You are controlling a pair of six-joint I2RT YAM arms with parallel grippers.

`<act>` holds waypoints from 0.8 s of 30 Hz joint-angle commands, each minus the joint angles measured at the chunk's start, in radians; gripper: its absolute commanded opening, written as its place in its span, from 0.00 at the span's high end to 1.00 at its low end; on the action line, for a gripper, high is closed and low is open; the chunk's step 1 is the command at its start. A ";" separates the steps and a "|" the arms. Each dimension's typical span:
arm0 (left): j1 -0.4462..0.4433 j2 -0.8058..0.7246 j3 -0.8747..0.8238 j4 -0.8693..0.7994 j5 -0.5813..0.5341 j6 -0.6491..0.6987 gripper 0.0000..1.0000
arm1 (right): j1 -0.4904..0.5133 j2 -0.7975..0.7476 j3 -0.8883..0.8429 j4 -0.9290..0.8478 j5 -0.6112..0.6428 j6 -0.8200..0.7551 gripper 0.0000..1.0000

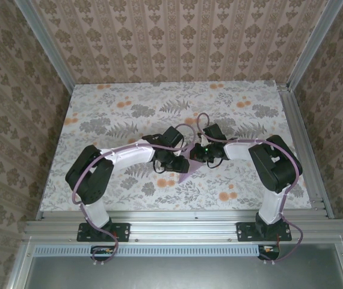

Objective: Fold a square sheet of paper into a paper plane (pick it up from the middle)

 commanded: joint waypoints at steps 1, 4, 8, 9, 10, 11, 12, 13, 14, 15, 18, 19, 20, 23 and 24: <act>0.000 0.003 -0.026 0.026 -0.031 -0.030 0.65 | -0.003 0.018 -0.014 -0.048 0.030 -0.020 0.92; -0.001 0.013 -0.032 0.052 -0.014 -0.033 0.65 | -0.003 0.015 -0.014 -0.048 0.030 -0.020 0.92; -0.001 0.028 -0.035 0.064 -0.005 -0.033 0.67 | -0.003 0.015 -0.014 -0.048 0.026 -0.020 0.92; -0.001 0.032 -0.035 0.067 -0.005 -0.032 0.68 | -0.003 0.016 -0.013 -0.049 0.026 -0.022 0.92; -0.001 0.033 -0.036 0.068 -0.005 -0.032 0.70 | -0.003 0.015 -0.011 -0.050 0.025 -0.022 0.92; -0.001 0.034 -0.038 0.066 -0.006 -0.032 0.72 | -0.004 0.018 -0.011 -0.051 0.022 -0.023 0.92; 0.000 0.036 -0.039 0.066 -0.011 -0.033 0.75 | -0.005 0.017 -0.010 -0.051 0.022 -0.023 0.93; 0.000 0.037 -0.041 0.064 -0.016 -0.033 0.77 | -0.005 0.017 -0.009 -0.051 0.022 -0.025 0.92; 0.002 0.037 -0.043 0.061 -0.023 -0.034 0.79 | -0.005 0.019 -0.011 -0.051 0.021 -0.025 0.92; 0.002 0.036 -0.046 0.060 -0.028 -0.035 0.80 | -0.004 0.018 -0.012 -0.050 0.021 -0.025 0.93; 0.007 0.037 -0.051 0.059 -0.032 -0.037 0.83 | -0.004 0.020 -0.011 -0.049 0.020 -0.027 0.93; 0.007 0.039 -0.053 0.059 -0.032 -0.035 0.84 | -0.005 0.019 -0.010 -0.048 0.020 -0.027 0.93; 0.007 0.042 -0.054 0.059 -0.032 -0.035 0.85 | -0.006 0.018 -0.010 -0.050 0.019 -0.028 0.93; 0.009 0.050 -0.054 0.059 -0.034 -0.034 0.87 | -0.008 0.020 -0.012 -0.049 0.018 -0.029 0.93; 0.009 0.051 -0.056 0.059 -0.037 -0.033 0.88 | -0.008 0.020 -0.013 -0.049 0.018 -0.029 0.93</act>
